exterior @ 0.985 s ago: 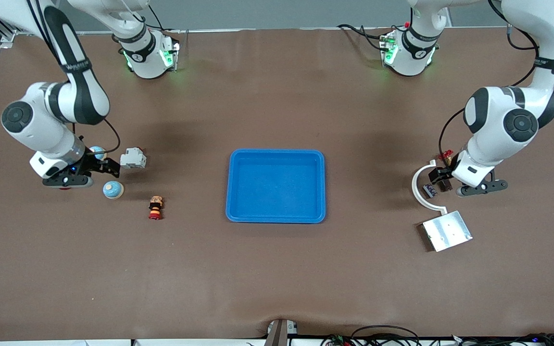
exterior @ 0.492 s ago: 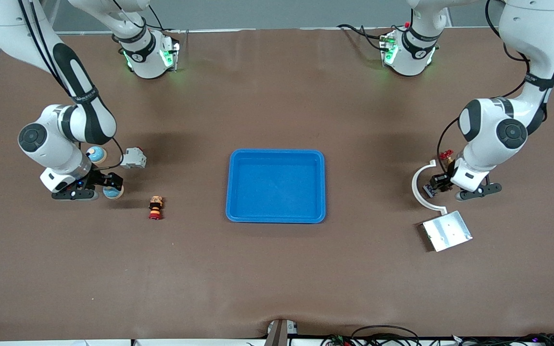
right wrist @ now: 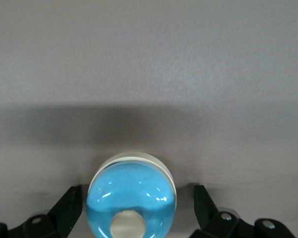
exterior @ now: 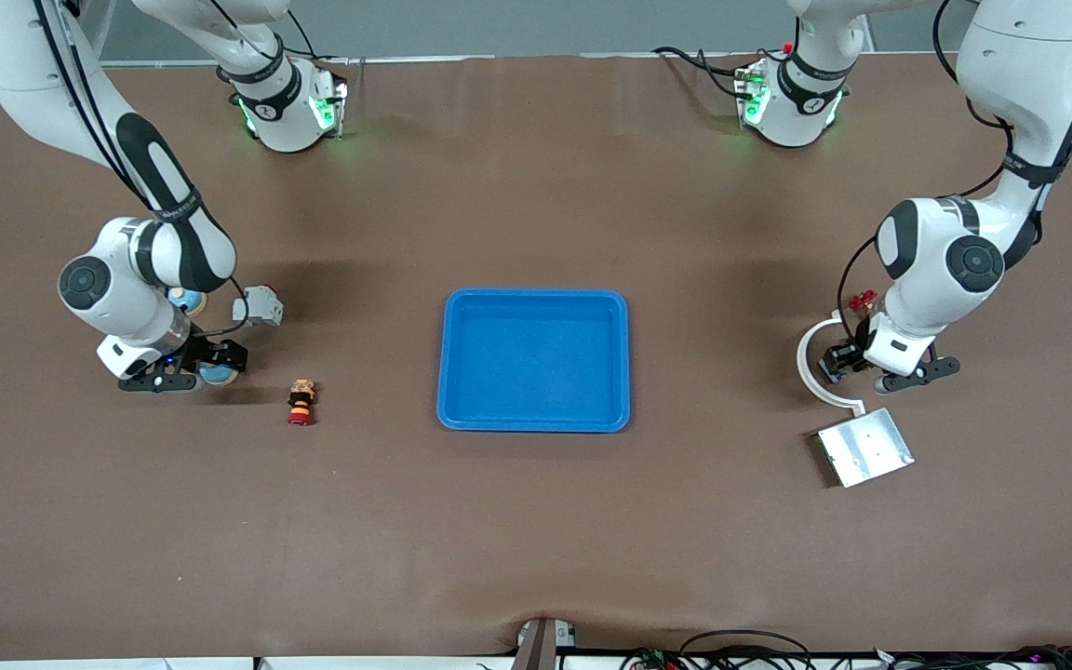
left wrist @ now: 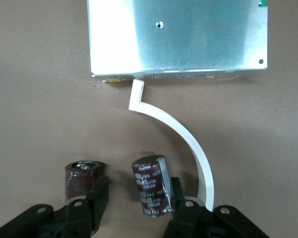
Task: Place electrolytic capacitor and blue bell in tray
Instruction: 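Grasp the blue bell with the right gripper while the left gripper grasps a capacitor, then carry the bell and capacitor toward the blue tray with both grippers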
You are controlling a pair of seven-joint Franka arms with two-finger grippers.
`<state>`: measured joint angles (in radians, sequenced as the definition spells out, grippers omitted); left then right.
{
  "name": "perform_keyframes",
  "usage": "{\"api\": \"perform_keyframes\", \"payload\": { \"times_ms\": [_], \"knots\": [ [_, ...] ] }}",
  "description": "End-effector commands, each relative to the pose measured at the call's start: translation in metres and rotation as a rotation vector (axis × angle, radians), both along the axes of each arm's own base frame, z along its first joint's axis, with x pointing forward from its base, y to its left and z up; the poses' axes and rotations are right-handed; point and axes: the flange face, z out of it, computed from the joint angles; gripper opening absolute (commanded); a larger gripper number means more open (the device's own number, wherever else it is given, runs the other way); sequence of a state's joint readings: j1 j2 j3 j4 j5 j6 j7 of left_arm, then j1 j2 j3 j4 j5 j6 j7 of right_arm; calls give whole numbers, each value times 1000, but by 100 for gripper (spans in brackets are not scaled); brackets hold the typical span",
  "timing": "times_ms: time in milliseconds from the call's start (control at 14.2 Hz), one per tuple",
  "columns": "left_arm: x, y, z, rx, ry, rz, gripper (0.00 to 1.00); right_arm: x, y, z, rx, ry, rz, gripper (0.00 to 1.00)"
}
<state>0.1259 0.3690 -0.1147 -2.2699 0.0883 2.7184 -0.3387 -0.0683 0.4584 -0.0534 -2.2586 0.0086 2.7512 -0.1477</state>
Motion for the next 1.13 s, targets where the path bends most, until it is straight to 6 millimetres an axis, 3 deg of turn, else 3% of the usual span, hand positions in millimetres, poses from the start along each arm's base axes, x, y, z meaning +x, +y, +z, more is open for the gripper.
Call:
{"api": "perform_keyframes", "payload": {
  "times_ms": [0, 70, 211, 352, 563, 703, 844, 1055],
  "knots": [
    [3, -4, -13, -5, -19, 12, 58, 4, -3, 0, 6, -5, 2, 100],
    [2, -3, -17, -7, -18, 13, 56, 4, -1, 0, 6, -2, 5, 78],
    [0, -4, -23, -9, -10, 15, 35, 5, 5, 4, 9, 0, 9, 0],
    [1, -4, -21, -8, -13, 13, 3, 7, 12, 15, 13, 2, 17, 0],
    [6, -3, 7, 0, -54, 9, 0, 10, 41, 66, 39, 94, -15, 0],
    [8, -6, 35, 9, -61, 0, 0, 6, 82, 108, 42, 109, -87, 0],
    [8, -18, 53, 11, -37, -17, 0, -6, 132, 136, 53, 116, -191, 0],
    [9, -53, 74, -2, -30, -28, 0, -32, 218, 139, 120, 137, -319, 0]
  ]
}}
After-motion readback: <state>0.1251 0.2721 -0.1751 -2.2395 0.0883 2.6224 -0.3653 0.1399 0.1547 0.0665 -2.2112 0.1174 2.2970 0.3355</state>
